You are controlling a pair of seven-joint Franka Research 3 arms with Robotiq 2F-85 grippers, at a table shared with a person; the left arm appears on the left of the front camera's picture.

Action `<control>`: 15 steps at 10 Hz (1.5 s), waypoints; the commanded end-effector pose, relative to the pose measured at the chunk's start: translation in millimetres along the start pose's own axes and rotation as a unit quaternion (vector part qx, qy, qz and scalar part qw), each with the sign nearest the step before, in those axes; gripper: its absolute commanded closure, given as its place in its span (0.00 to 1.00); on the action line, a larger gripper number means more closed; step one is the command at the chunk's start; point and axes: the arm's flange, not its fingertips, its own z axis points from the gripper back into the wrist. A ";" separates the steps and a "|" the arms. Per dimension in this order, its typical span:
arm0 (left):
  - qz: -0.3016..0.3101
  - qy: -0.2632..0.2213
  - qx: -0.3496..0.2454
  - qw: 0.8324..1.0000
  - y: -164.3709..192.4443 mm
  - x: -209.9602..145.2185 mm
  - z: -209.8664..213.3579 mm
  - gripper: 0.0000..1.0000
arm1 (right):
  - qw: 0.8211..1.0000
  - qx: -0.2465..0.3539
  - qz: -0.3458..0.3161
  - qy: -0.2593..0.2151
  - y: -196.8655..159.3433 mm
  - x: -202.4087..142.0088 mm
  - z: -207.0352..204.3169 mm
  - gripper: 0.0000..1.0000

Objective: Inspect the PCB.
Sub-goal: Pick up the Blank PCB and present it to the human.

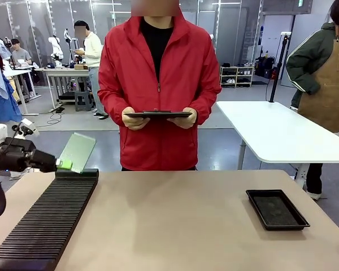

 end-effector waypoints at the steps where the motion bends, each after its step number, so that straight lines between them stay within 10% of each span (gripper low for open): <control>1: 0.082 -0.050 -0.058 0.994 20.4 18.3 -6.3 0.97 | 1.000 0.001 0.001 -0.001 1.5 0.0 0.9 0.00; 5: 0.166 -0.080 -0.115 0.976 43.0 40.3 -34.4 0.97 | 1.000 0.001 0.001 -0.001 1.5 0.0 0.9 0.00; 15: 0.160 -0.072 -0.115 0.978 47.1 34.7 -34.4 0.97 | 1.000 0.001 0.001 -0.001 1.5 0.0 0.9 0.00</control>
